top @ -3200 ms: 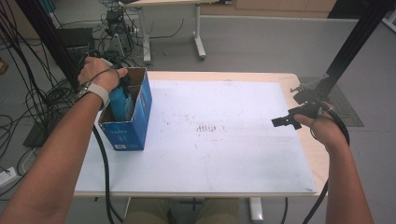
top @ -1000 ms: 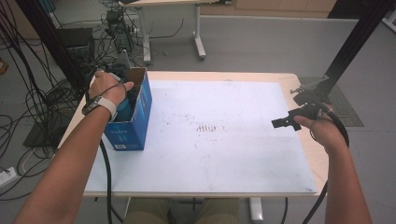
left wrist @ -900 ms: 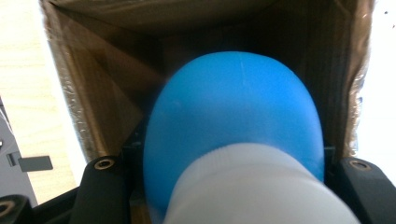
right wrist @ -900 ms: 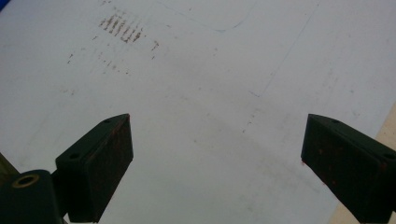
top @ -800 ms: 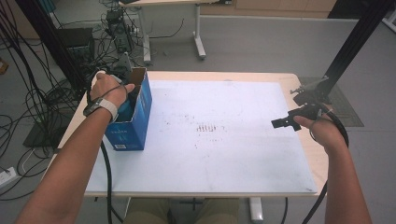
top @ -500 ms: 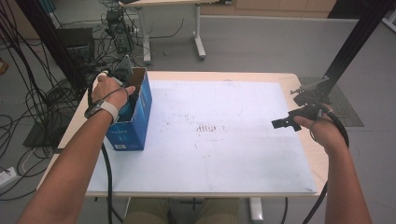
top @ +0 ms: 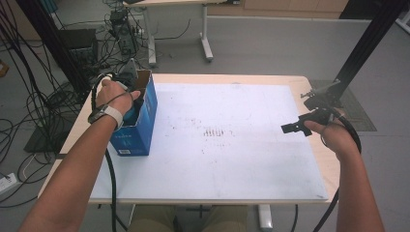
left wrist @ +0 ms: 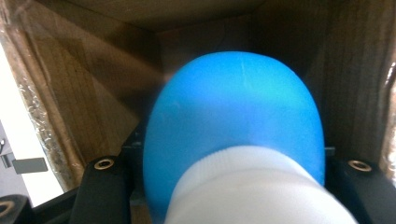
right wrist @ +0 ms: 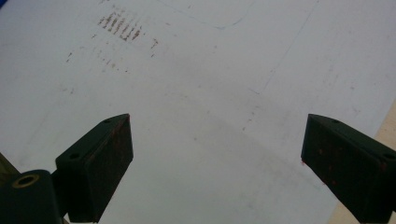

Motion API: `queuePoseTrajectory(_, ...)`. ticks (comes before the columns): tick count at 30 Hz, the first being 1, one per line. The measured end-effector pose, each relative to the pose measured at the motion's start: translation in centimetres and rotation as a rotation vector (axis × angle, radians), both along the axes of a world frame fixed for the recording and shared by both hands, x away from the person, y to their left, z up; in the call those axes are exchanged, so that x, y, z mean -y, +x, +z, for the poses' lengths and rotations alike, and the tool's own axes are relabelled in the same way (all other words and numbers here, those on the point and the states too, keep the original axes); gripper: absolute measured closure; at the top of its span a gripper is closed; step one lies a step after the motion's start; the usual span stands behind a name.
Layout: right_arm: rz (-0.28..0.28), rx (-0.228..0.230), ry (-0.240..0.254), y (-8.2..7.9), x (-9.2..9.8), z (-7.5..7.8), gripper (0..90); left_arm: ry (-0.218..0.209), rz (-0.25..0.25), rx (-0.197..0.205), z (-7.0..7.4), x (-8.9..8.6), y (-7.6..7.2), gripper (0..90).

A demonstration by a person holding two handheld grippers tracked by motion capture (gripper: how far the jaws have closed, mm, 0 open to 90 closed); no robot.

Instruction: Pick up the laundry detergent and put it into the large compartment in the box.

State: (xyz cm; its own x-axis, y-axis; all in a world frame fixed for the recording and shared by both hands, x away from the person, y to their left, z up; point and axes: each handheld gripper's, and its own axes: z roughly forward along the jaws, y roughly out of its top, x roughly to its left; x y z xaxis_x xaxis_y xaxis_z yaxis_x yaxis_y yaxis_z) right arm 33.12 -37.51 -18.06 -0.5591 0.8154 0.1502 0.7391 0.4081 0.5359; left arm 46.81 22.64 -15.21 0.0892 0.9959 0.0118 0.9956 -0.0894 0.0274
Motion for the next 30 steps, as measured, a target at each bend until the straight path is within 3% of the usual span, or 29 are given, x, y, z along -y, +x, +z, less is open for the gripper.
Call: queuePoseTrajectory(30,0.002,0.004,-0.003,-0.08,-0.15,0.28,8.9,-0.007,0.003,0.000,-0.03,-0.25,-0.14,39.1)
